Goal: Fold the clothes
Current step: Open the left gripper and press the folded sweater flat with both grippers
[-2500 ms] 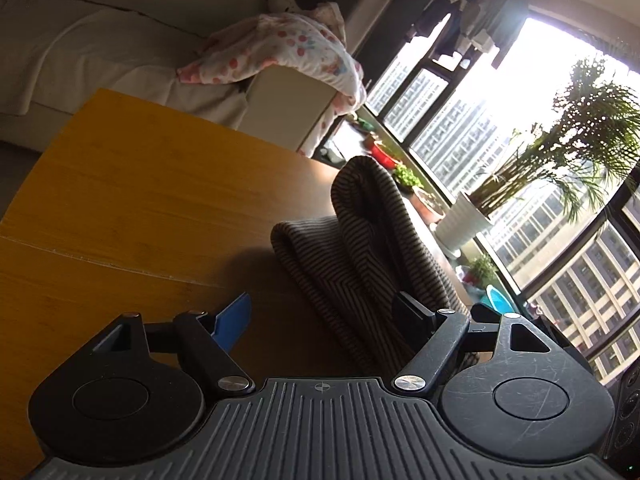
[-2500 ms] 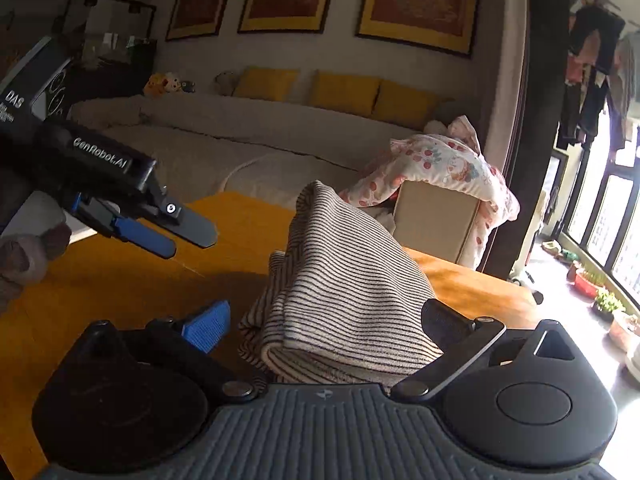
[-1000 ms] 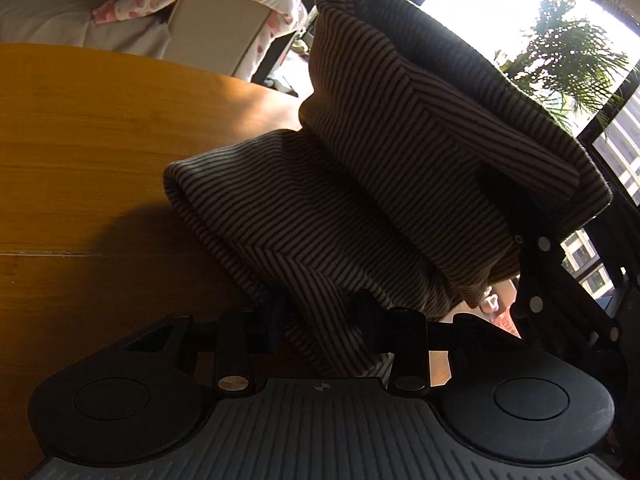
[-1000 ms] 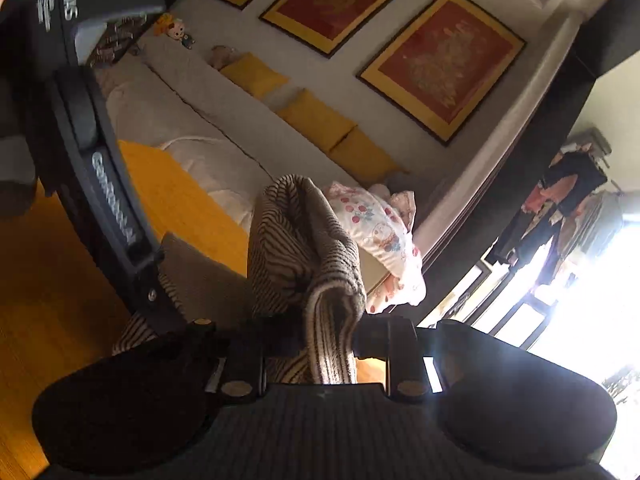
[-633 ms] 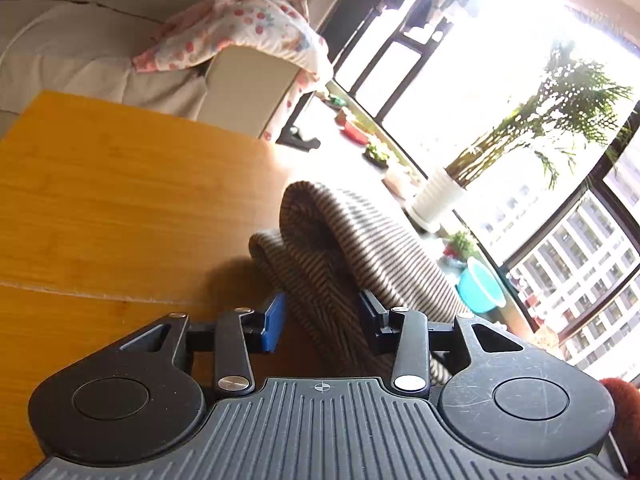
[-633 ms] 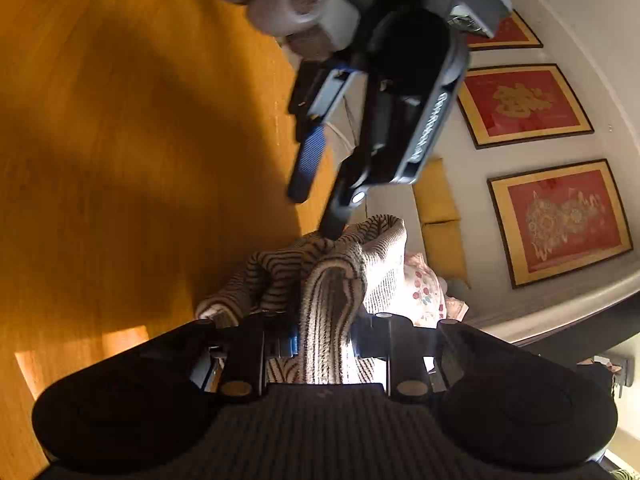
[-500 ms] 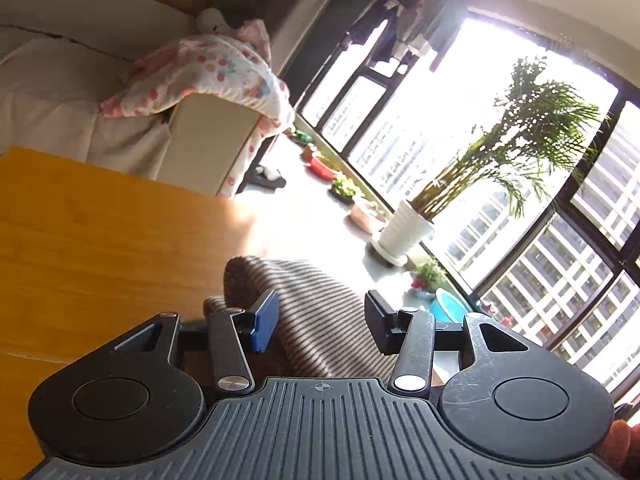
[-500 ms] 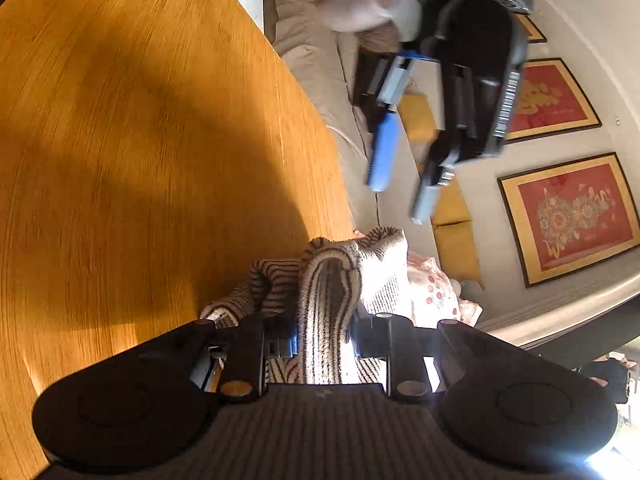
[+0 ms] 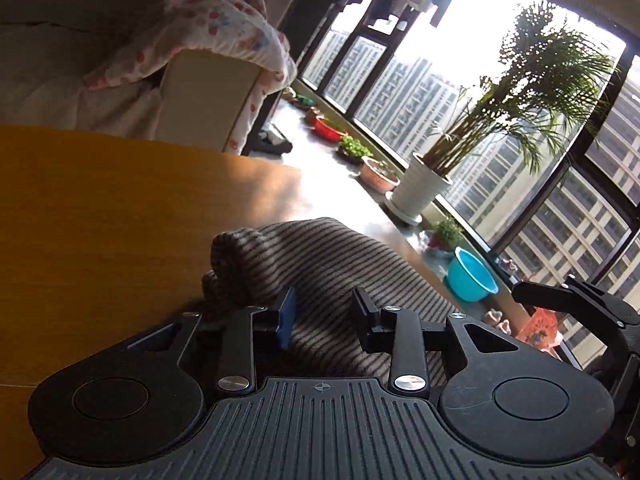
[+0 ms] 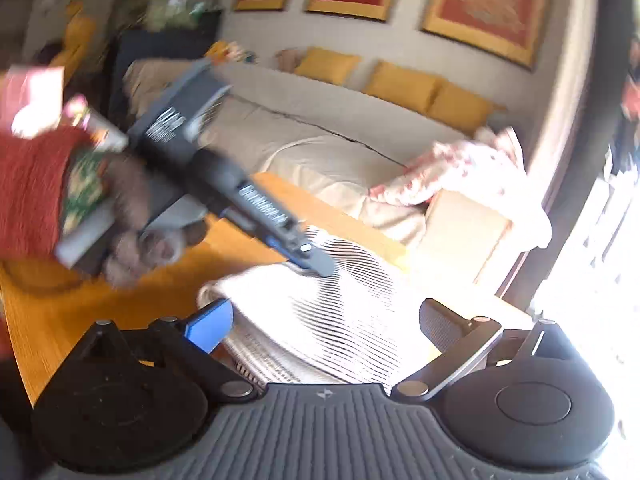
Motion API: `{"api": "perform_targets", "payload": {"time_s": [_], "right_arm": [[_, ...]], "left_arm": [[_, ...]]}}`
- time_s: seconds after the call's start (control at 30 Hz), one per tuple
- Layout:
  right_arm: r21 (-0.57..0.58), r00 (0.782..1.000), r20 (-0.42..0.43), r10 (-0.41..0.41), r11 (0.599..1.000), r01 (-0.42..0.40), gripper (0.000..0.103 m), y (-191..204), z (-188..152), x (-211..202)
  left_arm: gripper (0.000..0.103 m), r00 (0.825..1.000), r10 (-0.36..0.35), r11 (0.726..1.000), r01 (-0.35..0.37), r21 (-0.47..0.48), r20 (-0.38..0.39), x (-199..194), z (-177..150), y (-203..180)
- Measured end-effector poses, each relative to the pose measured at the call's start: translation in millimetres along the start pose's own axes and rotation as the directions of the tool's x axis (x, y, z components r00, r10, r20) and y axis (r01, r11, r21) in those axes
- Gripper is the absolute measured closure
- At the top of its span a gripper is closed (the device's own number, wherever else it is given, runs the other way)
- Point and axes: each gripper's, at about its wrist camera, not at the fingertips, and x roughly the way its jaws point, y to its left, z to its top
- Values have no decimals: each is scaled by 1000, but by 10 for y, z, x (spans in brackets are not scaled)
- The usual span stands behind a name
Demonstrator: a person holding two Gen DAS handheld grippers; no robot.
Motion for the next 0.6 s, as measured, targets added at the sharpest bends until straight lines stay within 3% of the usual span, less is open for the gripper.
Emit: {"api": "perform_targets", "payload": {"time_s": [0.13, 0.2, 0.3, 0.47, 0.53, 0.6], "right_arm": [[286, 997, -74, 24, 958, -2, 0, -460, -195, 332], [366, 993, -105, 44, 931, -3, 0, -607, -365, 479], [412, 994, -71, 83, 910, -47, 1, -566, -435, 405], [329, 987, 4, 159, 932, -151, 10, -472, -300, 185], [234, 996, -62, 58, 971, -42, 10, -409, -312, 215], [133, 991, -119, -61, 988, 77, 7, -338, -334, 236]], "left_arm": [[68, 1000, 2, 1000, -2, 15, 5, -32, -25, -22], [68, 1000, -18, 1000, 18, 1, 1, -42, -25, 23], [68, 999, -44, 999, 44, -25, -6, -57, -1, 121], [65, 997, -74, 994, 72, -79, -11, -43, 44, 258], [66, 997, -76, 995, 75, -64, -13, -27, 21, 204], [65, 998, -67, 997, 66, -38, -14, -18, 4, 146]]}}
